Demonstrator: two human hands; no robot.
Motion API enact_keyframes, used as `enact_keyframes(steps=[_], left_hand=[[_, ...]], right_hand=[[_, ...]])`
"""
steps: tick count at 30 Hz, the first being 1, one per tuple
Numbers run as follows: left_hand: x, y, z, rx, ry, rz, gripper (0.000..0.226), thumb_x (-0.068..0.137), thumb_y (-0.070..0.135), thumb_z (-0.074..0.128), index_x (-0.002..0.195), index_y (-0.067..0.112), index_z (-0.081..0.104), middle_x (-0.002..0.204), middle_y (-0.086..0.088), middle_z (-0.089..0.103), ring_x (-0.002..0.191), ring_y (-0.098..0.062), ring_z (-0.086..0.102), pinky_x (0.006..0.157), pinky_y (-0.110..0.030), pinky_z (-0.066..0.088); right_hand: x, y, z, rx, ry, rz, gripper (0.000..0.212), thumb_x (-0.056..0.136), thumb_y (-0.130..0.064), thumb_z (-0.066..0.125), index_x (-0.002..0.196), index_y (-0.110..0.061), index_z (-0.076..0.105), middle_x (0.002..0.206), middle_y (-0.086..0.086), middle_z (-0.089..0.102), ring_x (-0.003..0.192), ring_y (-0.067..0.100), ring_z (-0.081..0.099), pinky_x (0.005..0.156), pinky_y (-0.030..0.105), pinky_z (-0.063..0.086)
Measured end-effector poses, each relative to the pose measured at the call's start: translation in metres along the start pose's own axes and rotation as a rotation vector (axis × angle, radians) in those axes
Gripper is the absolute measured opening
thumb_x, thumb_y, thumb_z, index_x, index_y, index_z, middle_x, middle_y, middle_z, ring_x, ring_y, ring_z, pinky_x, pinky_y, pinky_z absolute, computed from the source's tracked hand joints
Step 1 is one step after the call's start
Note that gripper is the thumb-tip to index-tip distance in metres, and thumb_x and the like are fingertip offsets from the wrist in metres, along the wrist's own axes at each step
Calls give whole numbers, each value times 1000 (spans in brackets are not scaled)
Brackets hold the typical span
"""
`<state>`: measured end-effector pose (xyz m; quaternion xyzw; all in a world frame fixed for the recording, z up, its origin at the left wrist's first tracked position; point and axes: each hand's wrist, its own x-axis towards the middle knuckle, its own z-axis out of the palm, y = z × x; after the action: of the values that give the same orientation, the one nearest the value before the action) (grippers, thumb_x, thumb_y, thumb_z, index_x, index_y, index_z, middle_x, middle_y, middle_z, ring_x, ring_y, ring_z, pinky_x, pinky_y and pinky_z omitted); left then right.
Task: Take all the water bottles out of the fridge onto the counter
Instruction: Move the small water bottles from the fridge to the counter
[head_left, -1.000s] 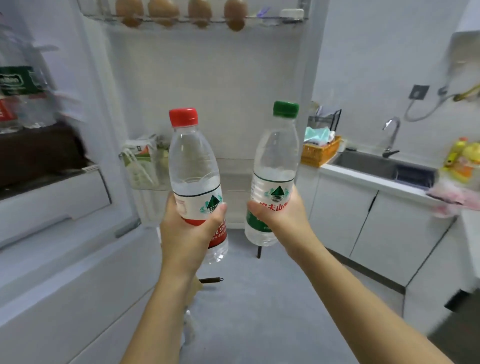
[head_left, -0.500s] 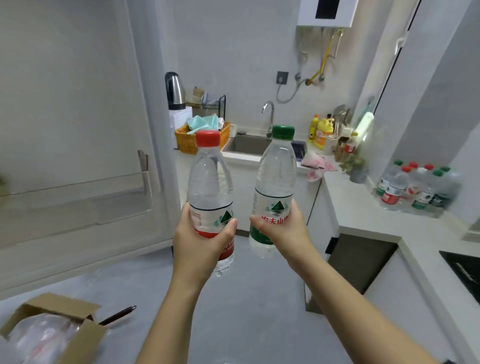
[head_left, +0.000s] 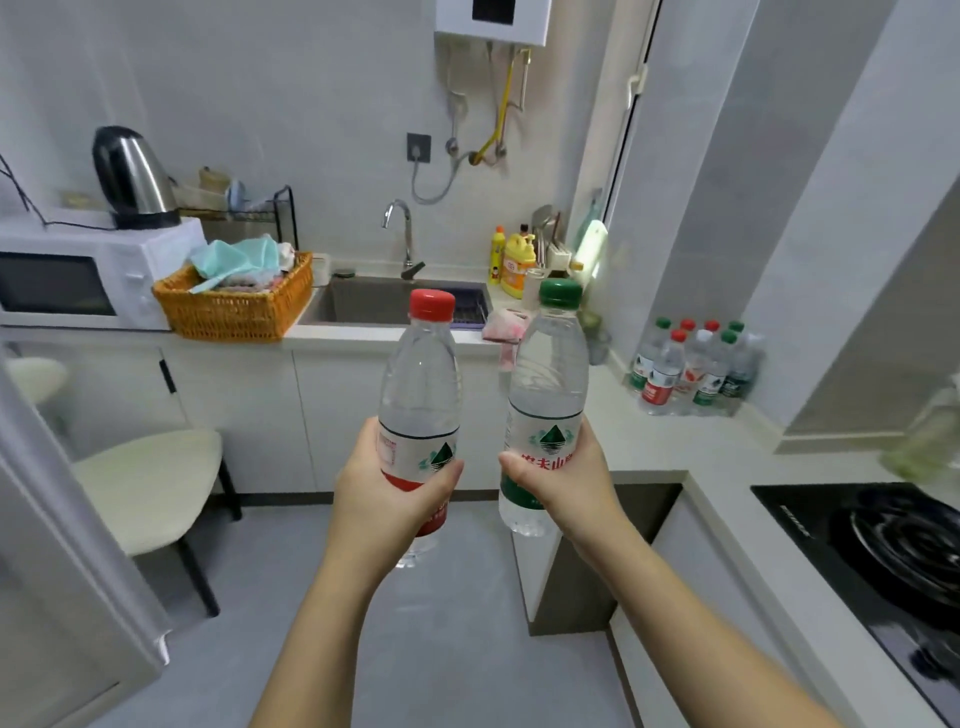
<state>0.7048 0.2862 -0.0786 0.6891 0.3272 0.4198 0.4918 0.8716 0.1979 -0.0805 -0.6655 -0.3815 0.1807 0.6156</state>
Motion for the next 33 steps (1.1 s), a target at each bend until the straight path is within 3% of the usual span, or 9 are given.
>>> enact_keyframes(steps=[7, 12, 16, 20, 27, 30, 33], left_hand=[[45, -5, 55, 17, -88, 1, 44, 72, 24, 83, 101, 35, 51, 95, 12, 65, 89, -7, 63, 61, -11, 47], [73, -10, 112, 16, -100, 8, 46, 72, 25, 82, 104, 34, 50, 97, 10, 64, 91, -9, 63, 62, -11, 47], [93, -11, 170, 4, -110, -2, 49, 72, 25, 82, 111, 25, 53, 100, 5, 66, 93, -15, 64, 67, -17, 49], [110, -7, 233, -4, -120, -2, 48, 72, 27, 81, 109, 30, 51, 101, 8, 65, 93, -11, 64, 67, -15, 48], [123, -6, 325, -22, -139, -50, 52, 74, 27, 81, 116, 28, 51, 104, 7, 66, 95, -11, 65, 77, -25, 54], [127, -7, 353, 5, -174, -65, 45, 75, 25, 81, 103, 38, 49, 97, 15, 64, 86, 0, 64, 65, -12, 49], [135, -13, 377, 36, -216, -80, 44, 76, 26, 81, 102, 40, 48, 95, 18, 63, 82, 7, 62, 59, -8, 47]], right_hand=[[46, 28, -39, -9, 72, 27, 62, 71, -16, 85, 121, -28, 51, 114, -6, 65, 105, 8, 63, 88, 26, 52], [83, 53, -79, -3, 103, 33, 70, 62, -29, 82, 124, -23, 51, 114, -4, 66, 104, 7, 64, 86, 25, 52], [116, 74, -123, -2, 116, 38, 73, 60, -31, 81, 126, -21, 52, 116, -3, 67, 107, 9, 64, 93, 32, 54], [152, 91, -174, -9, 124, 53, 83, 52, -41, 81, 127, -21, 52, 119, -1, 67, 112, 15, 63, 97, 38, 53], [191, 122, -255, -14, 151, 76, 73, 60, -28, 82, 126, -17, 52, 116, 0, 66, 110, 16, 63, 96, 36, 53], [199, 138, -280, 4, 181, 103, 70, 64, -20, 86, 125, -16, 51, 116, 1, 66, 108, 16, 64, 96, 36, 52], [205, 156, -301, 12, 210, 145, 62, 71, -11, 85, 123, -17, 52, 114, 0, 66, 106, 15, 64, 95, 36, 53]])
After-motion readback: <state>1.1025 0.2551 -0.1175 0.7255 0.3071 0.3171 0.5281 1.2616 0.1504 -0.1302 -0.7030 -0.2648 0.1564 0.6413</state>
